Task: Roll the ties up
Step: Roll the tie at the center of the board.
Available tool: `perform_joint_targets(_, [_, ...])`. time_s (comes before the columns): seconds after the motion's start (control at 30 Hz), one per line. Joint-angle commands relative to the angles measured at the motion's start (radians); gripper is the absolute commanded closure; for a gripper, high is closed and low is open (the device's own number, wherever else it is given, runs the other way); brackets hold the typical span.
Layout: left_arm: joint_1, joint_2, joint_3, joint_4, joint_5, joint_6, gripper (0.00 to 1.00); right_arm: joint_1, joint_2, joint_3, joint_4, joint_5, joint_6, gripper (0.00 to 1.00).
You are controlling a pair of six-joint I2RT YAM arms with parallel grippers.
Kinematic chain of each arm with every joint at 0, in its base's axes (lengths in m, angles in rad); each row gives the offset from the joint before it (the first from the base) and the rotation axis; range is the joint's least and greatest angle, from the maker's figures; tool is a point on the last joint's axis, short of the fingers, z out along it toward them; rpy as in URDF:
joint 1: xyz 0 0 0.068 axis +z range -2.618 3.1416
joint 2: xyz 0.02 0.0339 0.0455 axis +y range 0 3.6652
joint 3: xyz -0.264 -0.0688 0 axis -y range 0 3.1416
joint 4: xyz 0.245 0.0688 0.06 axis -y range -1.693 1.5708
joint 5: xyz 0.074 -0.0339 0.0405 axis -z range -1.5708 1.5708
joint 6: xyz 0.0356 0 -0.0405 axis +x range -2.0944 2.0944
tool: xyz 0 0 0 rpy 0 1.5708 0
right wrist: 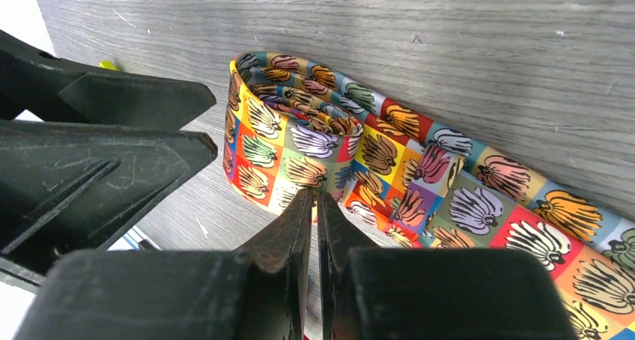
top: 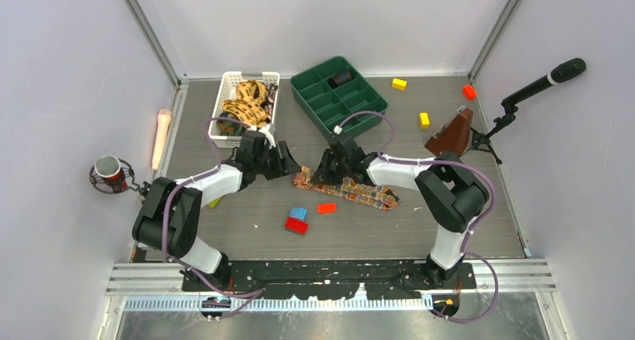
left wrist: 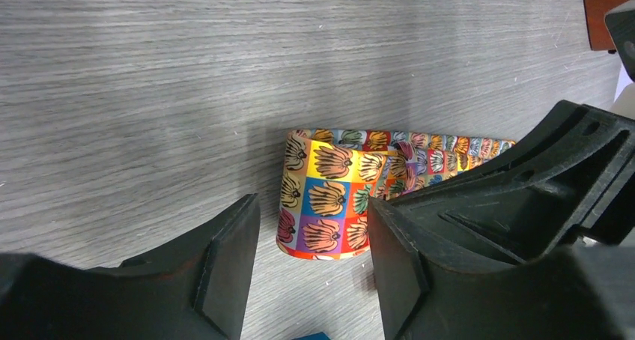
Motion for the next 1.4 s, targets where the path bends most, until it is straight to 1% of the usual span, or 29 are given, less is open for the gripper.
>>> perform_joint_targets(0.0, [0.005, 0.004, -0.004, 0.065, 0.054, 0.0, 0.43, -0.001, 0.012, 0.042, -0.012, 0.033, 0.001, 0.87])
perform_joint_targets(0.2, [0.005, 0.003, 0.005, 0.071, 0.104, 0.024, 0.41, -0.001, 0.005, 0.046, -0.058, 0.068, -0.002, 0.87])
perform_joint_targets(0.4, [0.005, 0.045, 0.021, 0.062, 0.145, 0.031, 0.4, -0.002, -0.004, 0.047, -0.078, 0.087, -0.002, 0.88])
perform_joint_targets(0.9, [0.007, 0.119, 0.029, 0.126, 0.234, 0.014, 0.39, -0.001, -0.008, 0.045, -0.072, 0.091, 0.001, 0.88])
perform_joint_targets(1.17, [0.006, 0.166, 0.031, 0.171, 0.313, 0.001, 0.46, -0.001, -0.01, 0.045, -0.066, 0.095, 0.006, 0.88])
perform_joint_targets(1.3, [0.005, 0.168, 0.024, 0.189, 0.296, -0.017, 0.49, -0.001, -0.018, 0.042, -0.072, 0.1, 0.003, 0.88])
perform_joint_targets(1.37, [0.005, 0.169, 0.024, 0.191, 0.284, -0.024, 0.52, -0.002, -0.022, 0.04, -0.074, 0.101, 0.001, 0.88])
